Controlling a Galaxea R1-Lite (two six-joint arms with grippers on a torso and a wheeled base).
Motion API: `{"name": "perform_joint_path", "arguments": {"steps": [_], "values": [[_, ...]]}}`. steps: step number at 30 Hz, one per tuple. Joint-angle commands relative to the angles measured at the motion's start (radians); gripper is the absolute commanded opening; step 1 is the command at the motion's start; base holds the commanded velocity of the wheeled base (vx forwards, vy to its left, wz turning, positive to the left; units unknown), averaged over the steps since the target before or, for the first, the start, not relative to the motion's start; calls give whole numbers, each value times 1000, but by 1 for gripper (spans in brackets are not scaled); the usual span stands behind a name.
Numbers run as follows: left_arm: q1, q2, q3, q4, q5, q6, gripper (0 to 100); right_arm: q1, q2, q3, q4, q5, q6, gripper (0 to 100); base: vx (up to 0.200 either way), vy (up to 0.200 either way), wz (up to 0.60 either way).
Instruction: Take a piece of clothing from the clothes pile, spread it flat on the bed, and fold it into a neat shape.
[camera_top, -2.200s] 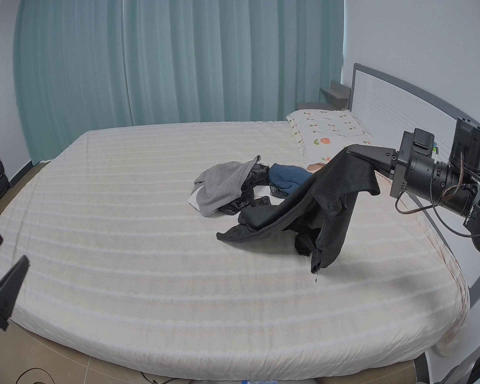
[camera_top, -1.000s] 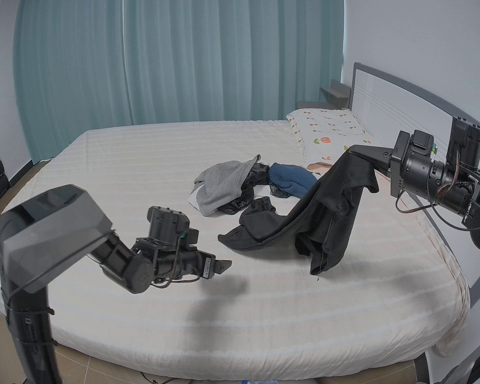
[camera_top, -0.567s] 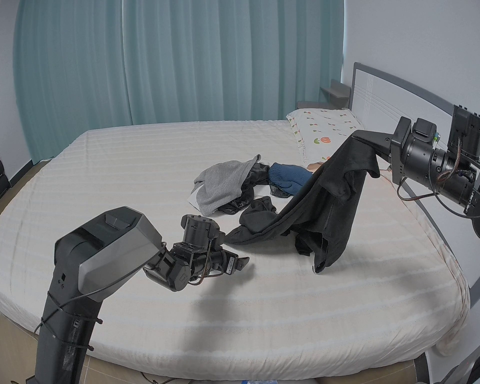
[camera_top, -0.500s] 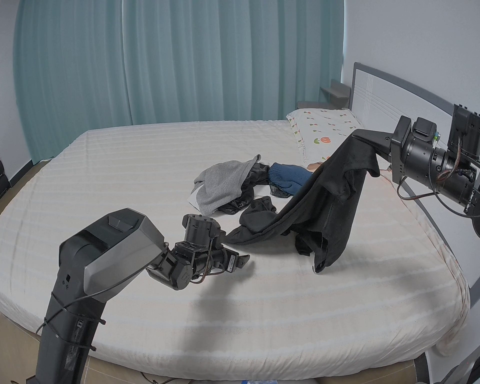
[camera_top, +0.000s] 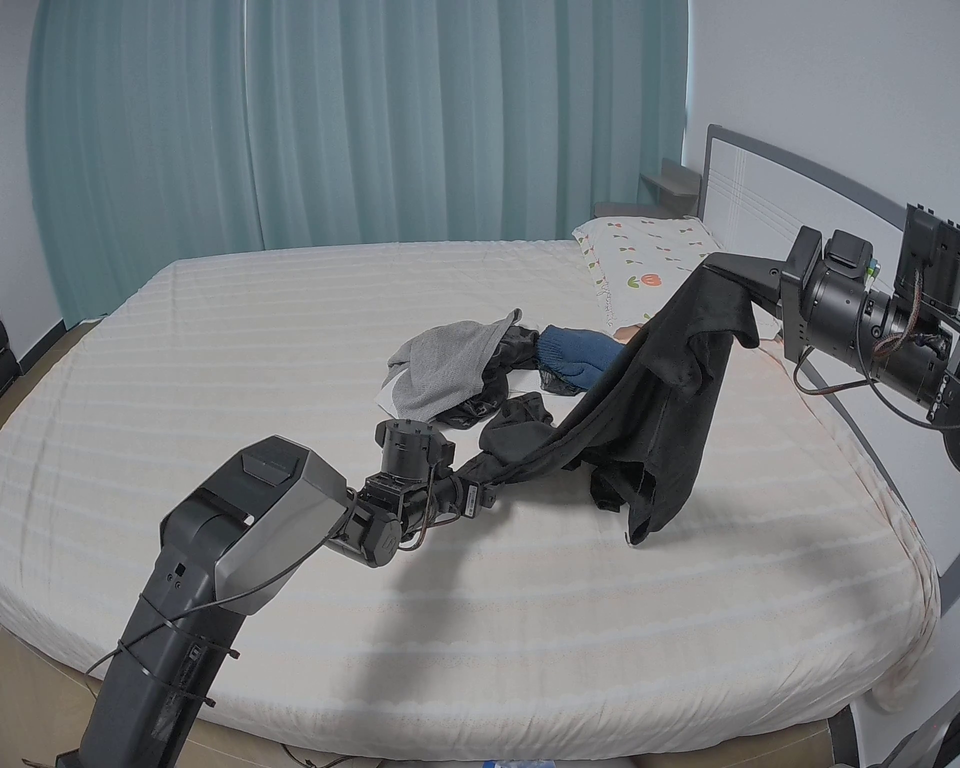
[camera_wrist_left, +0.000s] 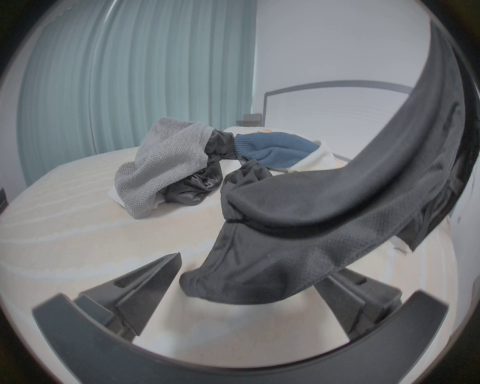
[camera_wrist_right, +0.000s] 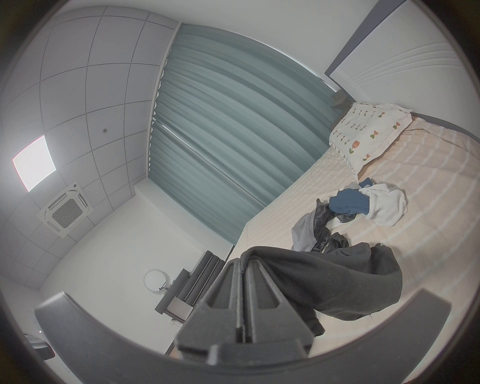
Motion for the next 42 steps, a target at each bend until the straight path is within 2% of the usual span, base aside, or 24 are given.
{"name": "perform_joint_path", "arguments": {"steps": [1, 5, 11, 13, 15, 17, 21, 27, 28, 33, 38, 42], "values": [[-6, 36, -35, 0, -1, -13, 0, -7, 4, -5, 3, 1, 1, 0, 0, 0, 0], [-6, 23, 7, -6, -1, -41, 0, -19, 7, -2, 3, 1, 1, 0, 0, 0, 0], [1, -119, 183, -12, -27, -118, 0, -34, 24, 7, 3, 2, 0, 0, 0, 0, 0], [-2, -234, 287, -7, -35, -177, 0, -50, 53, 9, 0, 1, 0, 0, 0, 0, 0], [-8, -291, 332, -6, -36, -213, 0, -59, 76, 7, -4, 1, -2, 0, 0, 0, 0], [-17, -409, 410, 5, -35, -288, 0, -67, 124, -7, -8, -1, -2, 0, 0, 0, 0], [-34, -535, 485, 26, -29, -335, 0, -77, 188, -50, -7, -4, -8, 0, 0, 0, 0], [-62, -710, 510, 161, 0, -446, 0, -64, 260, -139, -10, -42, -11, 0, 0, 0, 0], [-66, -767, 501, 206, 13, -504, 0, -56, 265, -202, -11, -65, -13, 0, 0, 0, 0], [-59, -866, 498, 227, 25, -598, 0, -54, 256, -326, -13, -162, -48, 0, 0, 0, 0], [-42, -900, 574, 217, 17, -673, 0, -51, 234, -252, -13, -173, -69, 0, 0, 0, 0], [-48, -896, 686, 198, 19, -713, 0, -39, 243, -77, -23, -165, -74, 0, 0, 0, 0]]}}
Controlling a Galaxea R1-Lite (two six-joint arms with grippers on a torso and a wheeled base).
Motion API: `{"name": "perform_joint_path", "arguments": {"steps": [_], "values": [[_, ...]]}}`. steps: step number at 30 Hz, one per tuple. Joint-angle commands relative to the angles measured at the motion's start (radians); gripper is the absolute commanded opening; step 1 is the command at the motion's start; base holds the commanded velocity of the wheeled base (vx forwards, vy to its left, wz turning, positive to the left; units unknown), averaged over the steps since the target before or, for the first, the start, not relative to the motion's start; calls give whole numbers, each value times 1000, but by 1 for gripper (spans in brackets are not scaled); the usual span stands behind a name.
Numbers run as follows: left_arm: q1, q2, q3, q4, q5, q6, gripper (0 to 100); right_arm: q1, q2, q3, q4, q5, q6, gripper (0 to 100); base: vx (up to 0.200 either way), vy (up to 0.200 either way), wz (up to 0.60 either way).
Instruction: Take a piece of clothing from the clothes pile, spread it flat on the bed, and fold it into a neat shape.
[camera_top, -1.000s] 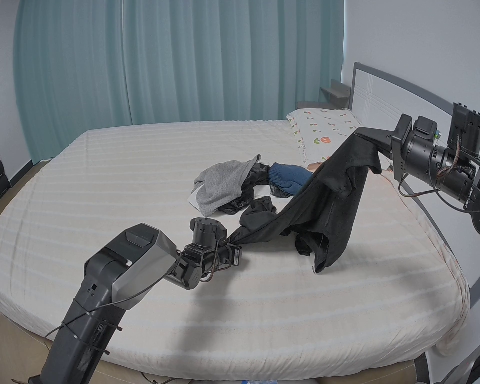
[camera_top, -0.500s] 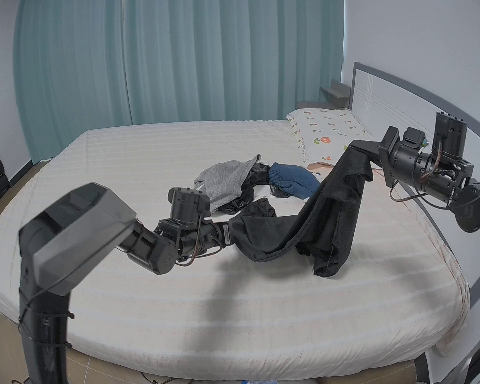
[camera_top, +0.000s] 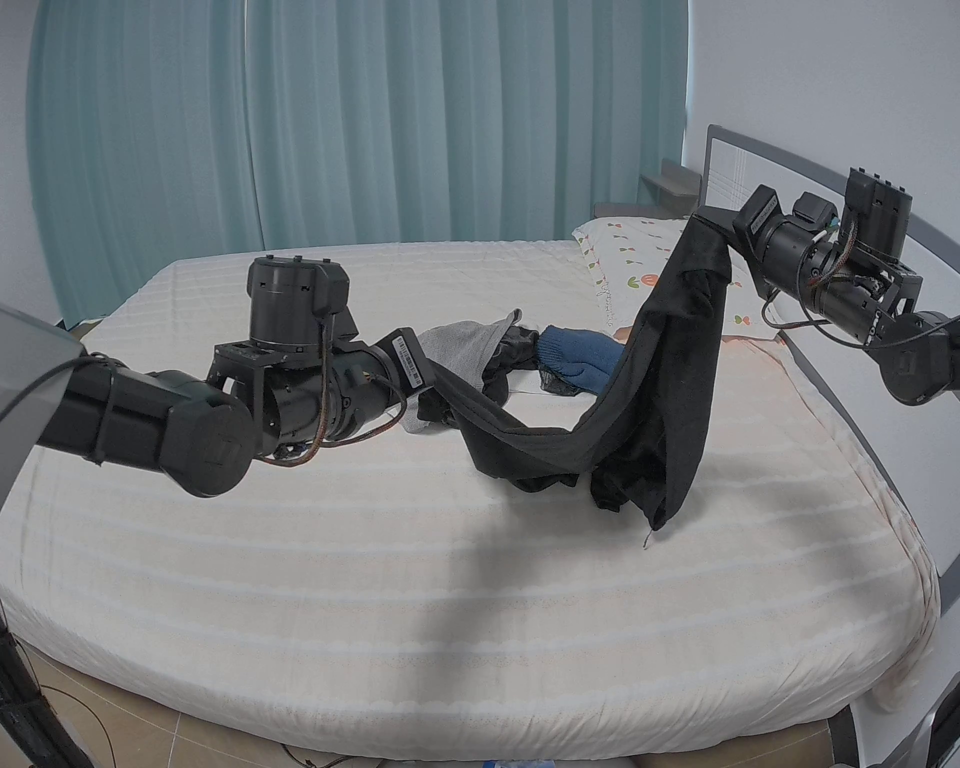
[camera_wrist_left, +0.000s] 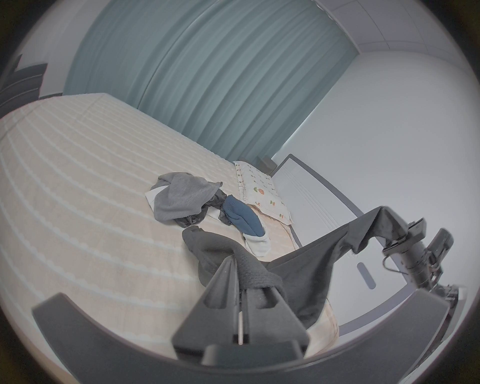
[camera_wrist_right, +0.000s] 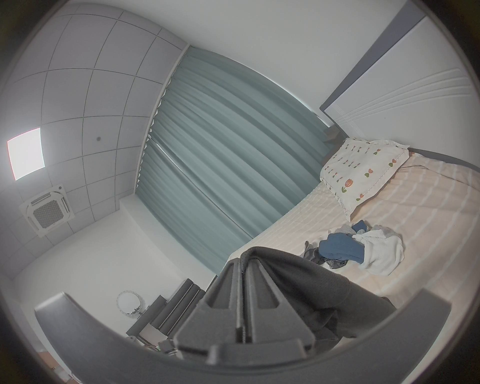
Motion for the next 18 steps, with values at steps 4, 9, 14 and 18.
{"name": "perform_joint_path", "arguments": {"steps": [4, 9, 14, 18], "values": [[-2, -53, 209, -20, 0, -108, 0, 26, 36, 310, -66, -8, -5, 0, 0, 0, 0], [-17, -55, 276, -55, -2, -171, 0, 52, 105, 383, -170, -23, 5, 0, 0, 0, 0], [-23, -52, 350, -152, 3, -188, 0, 78, 112, 406, -189, -32, 8, 0, 0, 0, 0], [-23, -62, 423, -210, 0, -194, 0, 87, 95, 425, -187, -32, 6, 0, 0, 0, 0]]}}
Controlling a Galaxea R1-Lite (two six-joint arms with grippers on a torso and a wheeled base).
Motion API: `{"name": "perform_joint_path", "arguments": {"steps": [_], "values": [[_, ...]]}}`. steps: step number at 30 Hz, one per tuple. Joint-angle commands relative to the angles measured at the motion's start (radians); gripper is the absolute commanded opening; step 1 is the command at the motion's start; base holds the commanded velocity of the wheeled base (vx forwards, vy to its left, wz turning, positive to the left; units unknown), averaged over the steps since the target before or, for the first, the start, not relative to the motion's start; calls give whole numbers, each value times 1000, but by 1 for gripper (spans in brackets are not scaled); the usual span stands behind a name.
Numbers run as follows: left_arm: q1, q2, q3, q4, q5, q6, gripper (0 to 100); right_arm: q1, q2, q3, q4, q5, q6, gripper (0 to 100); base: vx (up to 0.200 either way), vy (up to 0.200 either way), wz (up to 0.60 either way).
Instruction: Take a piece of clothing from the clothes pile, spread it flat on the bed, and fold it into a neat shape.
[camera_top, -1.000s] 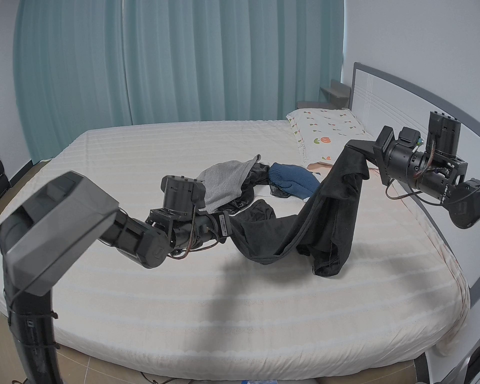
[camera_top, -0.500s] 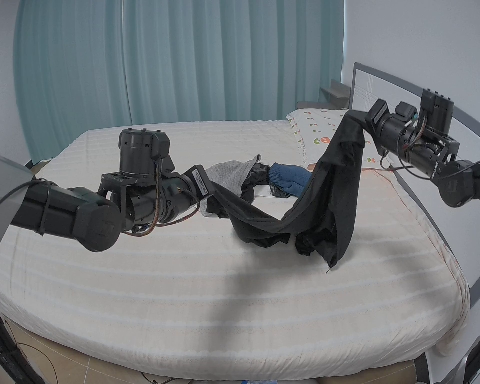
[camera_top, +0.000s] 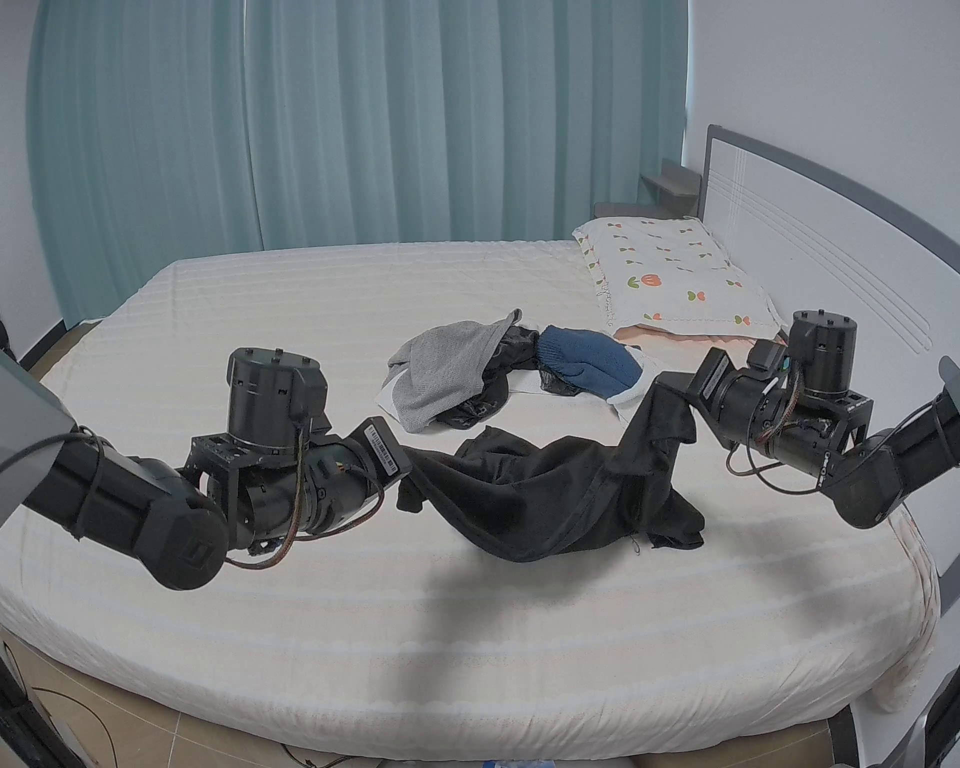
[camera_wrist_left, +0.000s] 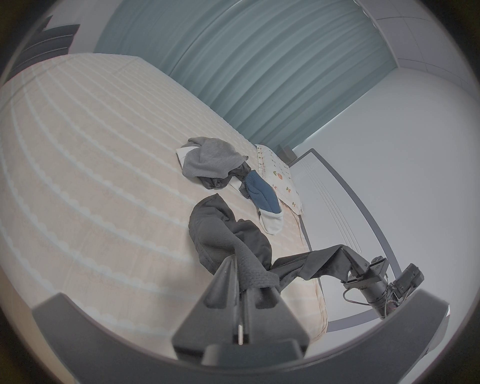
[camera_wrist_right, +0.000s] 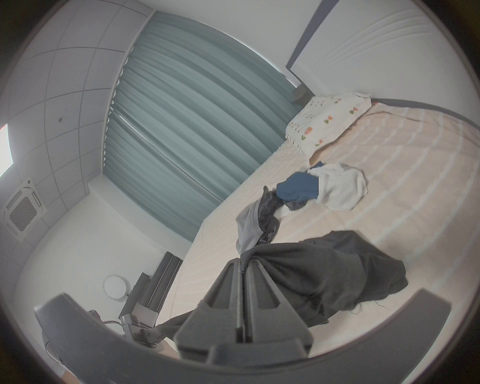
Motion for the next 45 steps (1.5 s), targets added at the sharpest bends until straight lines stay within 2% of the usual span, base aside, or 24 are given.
{"name": "perform_joint_path", "arguments": {"steps": [1, 7, 22, 39, 45], "values": [[-3, -4, 92, -55, 0, -4, 0, 17, -2, 30, 0, 0, 0, 0, 0, 0, 0], [-4, 20, 95, -69, 2, -13, 0, 20, -2, 38, 0, 0, 0, 0, -200, 0, 0], [8, 13, 80, -35, 6, -45, 0, 22, 18, 36, 0, -25, 0, 0, 0, 0, 0], [43, -81, 89, -3, 8, -44, 0, 23, 12, 21, 2, -124, -13, 0, 0, 200, 0], [49, -121, 92, 6, 9, -41, 0, 25, 10, 16, -1, -201, -71, 0, 0, 200, 0]]}}
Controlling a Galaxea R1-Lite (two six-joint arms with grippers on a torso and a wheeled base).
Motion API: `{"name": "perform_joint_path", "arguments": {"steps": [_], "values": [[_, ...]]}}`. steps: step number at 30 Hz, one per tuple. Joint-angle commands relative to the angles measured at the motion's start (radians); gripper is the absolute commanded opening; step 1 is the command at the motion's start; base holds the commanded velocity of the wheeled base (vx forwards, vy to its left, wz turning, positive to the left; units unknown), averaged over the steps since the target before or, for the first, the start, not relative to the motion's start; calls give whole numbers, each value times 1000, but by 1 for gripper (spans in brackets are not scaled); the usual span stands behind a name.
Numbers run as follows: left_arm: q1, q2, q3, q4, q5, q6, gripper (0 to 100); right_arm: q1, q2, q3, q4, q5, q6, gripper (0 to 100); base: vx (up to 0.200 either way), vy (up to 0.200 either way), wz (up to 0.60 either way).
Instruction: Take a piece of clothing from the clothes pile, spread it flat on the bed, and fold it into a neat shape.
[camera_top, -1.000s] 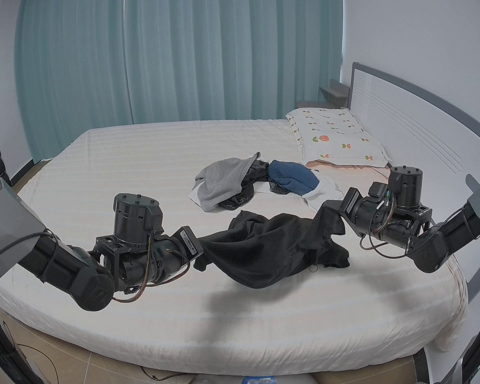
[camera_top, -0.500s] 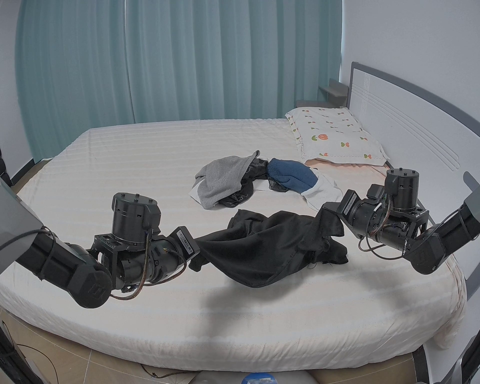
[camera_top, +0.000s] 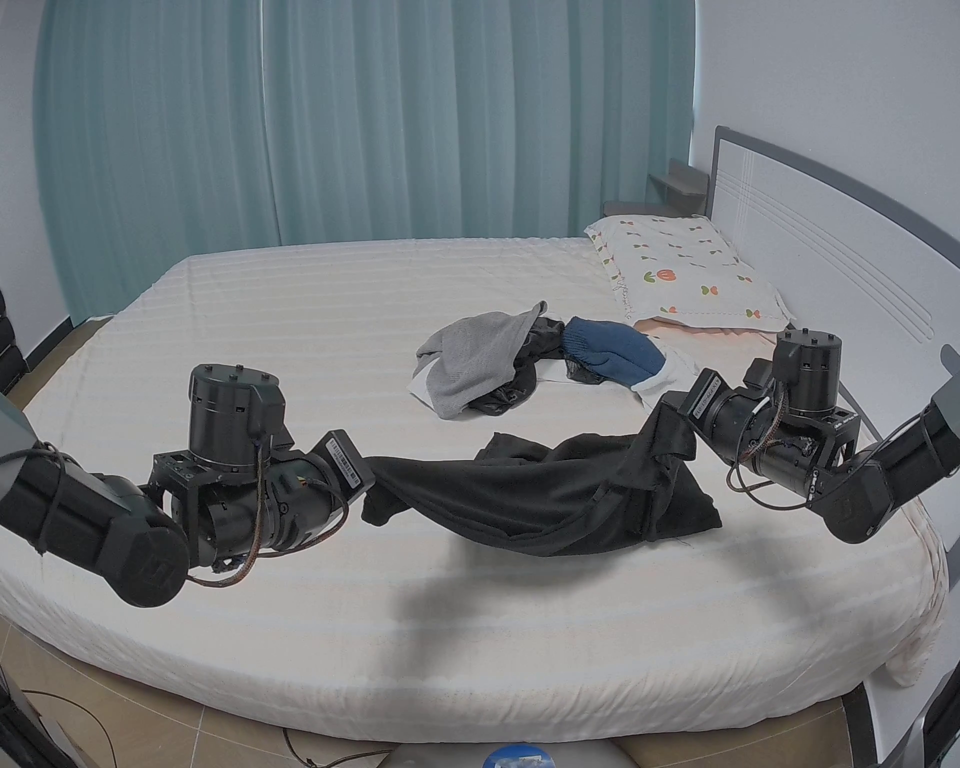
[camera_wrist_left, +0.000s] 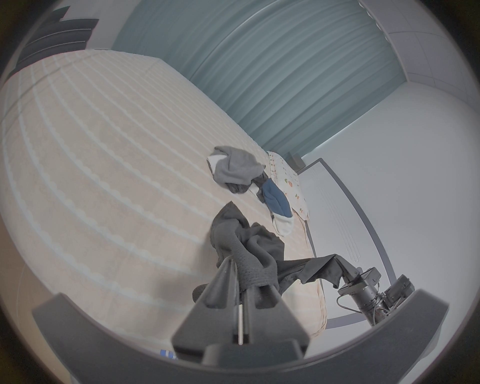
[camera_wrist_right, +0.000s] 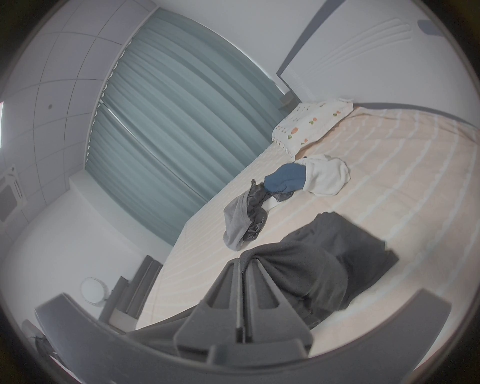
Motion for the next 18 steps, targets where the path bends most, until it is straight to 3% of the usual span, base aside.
{"name": "perform_joint_path", "arguments": {"steps": [1, 5, 18], "values": [[5, -39, 2, 1, 1, 0, 0, 1, -4, -9, -3, -34, -22, 0, 0, 200, 0], [29, -62, 0, 1, 5, 3, 0, 1, -7, -25, -6, -72, -26, 0, 0, 200, 0], [61, -137, 0, 77, 5, 13, 0, -4, -16, -16, -123, -70, -24, 0, 0, 200, 0]]}}
